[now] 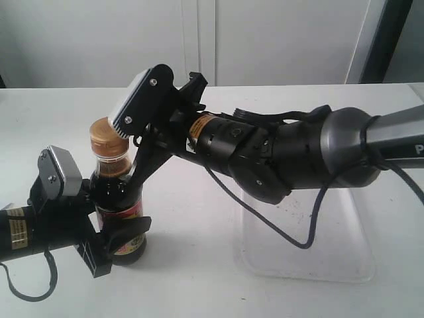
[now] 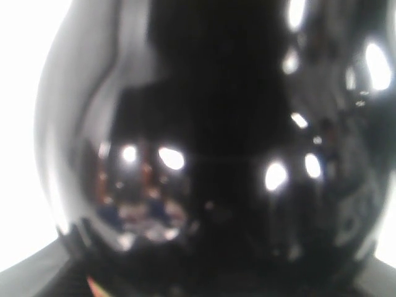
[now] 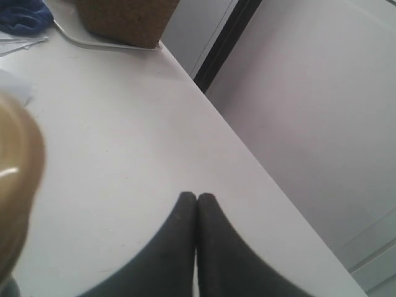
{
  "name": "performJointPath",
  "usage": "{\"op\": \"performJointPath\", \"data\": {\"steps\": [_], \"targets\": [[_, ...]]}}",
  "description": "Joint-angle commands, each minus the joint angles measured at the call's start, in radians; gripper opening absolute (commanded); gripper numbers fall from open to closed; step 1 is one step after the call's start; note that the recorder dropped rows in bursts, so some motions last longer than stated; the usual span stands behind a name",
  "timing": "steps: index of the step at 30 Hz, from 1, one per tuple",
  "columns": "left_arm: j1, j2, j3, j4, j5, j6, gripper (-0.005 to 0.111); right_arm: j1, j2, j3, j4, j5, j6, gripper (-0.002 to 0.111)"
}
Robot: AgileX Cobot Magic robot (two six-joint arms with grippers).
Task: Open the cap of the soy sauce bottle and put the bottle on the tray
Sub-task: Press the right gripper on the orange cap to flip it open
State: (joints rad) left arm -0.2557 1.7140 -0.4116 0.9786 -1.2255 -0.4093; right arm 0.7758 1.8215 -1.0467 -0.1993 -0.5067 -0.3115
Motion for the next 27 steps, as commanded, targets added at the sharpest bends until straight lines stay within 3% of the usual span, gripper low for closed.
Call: {"op": "performJointPath", "data": {"steps": [1,17,27], "targets": [[-0.006,0.002,0.002,0.025,0.004,-0.005,0.0,0.003,-0.011,-0.004,-0.002,0.006,-0.006,0.0],[-0.006,0.002,0.002,0.025,0.004,-0.005,0.0,0.039,-0.056,-0.004,0.0,0.042,0.0,0.0],[-0.006,0.002,0.002,0.027,0.004,-0.009,0.0,0.041,-0.059,0.001,0.011,0.082,-0.119,0.0]]}}
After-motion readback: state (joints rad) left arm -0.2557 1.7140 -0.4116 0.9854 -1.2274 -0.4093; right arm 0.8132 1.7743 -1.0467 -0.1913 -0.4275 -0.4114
